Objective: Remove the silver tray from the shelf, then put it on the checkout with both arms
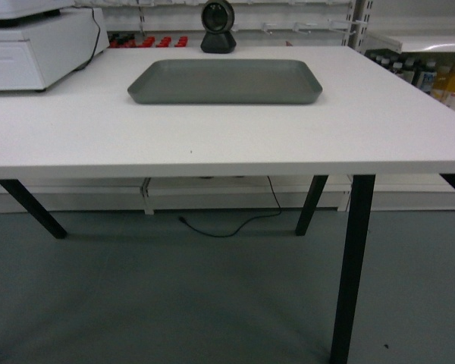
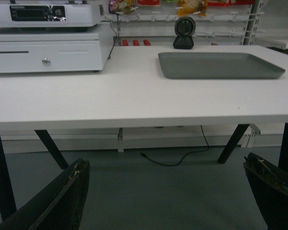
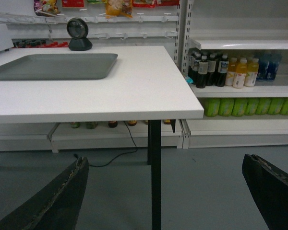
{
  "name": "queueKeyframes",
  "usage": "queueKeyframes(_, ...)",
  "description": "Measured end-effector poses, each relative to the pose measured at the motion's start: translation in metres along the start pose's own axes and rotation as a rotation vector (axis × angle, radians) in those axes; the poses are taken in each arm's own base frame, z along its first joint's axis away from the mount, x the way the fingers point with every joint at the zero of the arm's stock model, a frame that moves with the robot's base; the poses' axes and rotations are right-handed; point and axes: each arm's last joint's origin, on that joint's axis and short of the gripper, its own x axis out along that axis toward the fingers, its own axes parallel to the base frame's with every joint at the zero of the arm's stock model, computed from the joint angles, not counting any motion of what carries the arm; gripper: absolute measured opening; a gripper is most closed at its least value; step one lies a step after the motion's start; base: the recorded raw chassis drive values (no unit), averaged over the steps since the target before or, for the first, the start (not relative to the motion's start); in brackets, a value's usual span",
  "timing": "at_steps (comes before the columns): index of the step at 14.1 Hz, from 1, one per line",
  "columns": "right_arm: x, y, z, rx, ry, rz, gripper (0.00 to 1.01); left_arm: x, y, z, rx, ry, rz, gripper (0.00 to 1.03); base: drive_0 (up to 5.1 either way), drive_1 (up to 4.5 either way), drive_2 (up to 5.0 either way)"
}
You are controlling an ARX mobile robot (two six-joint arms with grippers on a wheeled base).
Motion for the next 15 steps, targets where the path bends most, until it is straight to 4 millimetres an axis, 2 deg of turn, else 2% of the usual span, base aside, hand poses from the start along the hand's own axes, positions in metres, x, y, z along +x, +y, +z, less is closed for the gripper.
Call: queueKeyframes(15,0.0,0.0,-0.0004,-0.003,0.004,0.0,0.98,0.0,0.0,-0.0004,0.004,0.005,0.0,0.98,0.0,0.0,0.0)
